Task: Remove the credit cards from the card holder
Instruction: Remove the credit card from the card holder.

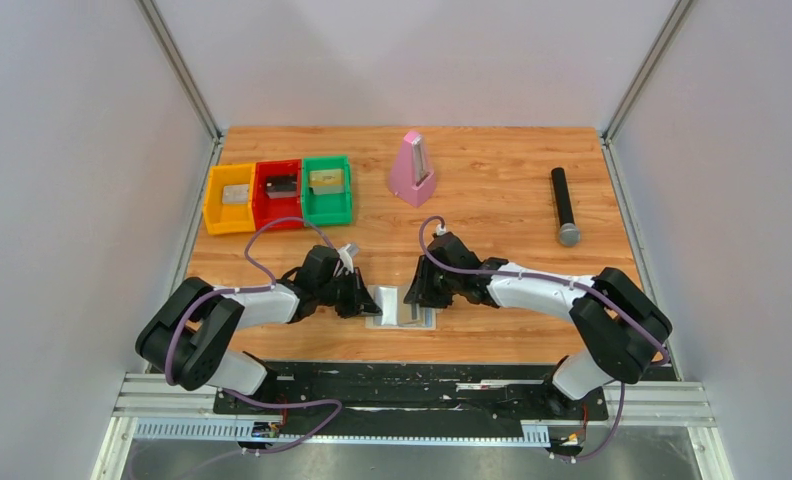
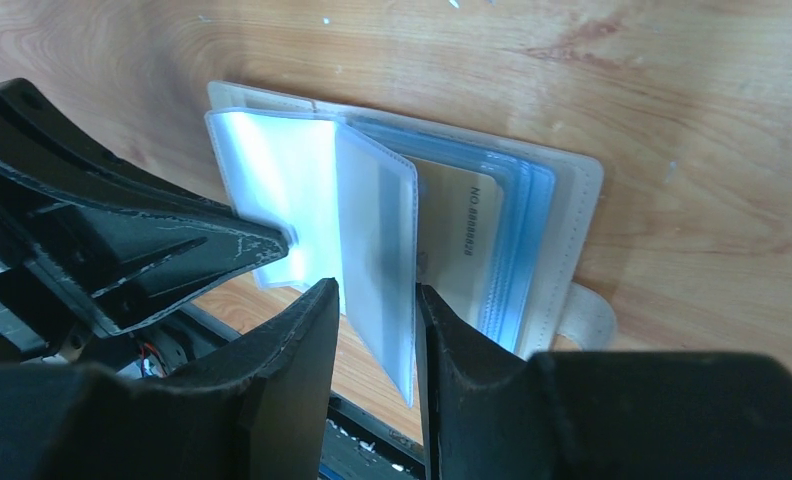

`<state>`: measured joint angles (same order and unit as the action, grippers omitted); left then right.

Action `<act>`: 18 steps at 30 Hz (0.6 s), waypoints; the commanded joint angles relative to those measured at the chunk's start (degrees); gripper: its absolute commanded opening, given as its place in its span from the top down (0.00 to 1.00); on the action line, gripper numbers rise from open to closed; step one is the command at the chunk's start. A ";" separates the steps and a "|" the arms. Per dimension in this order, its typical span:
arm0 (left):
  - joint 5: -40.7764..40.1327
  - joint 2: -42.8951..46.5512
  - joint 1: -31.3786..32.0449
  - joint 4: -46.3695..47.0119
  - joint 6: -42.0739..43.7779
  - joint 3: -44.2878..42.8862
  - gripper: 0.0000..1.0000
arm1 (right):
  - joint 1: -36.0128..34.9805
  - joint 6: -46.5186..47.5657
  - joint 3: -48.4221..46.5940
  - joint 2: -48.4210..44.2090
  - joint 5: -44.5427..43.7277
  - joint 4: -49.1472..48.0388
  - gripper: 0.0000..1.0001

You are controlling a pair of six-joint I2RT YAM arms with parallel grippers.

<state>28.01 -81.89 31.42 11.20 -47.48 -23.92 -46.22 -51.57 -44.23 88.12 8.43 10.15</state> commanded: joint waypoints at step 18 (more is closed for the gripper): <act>-4.14 6.53 -0.12 -10.03 2.56 -2.19 0.74 | -1.40 -0.84 -5.24 4.29 8.10 -7.33 0.68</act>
<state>26.85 -79.20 31.42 7.03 -46.63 -23.94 -46.87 -51.55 -46.65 91.07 14.57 6.33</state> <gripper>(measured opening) 0.215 0.322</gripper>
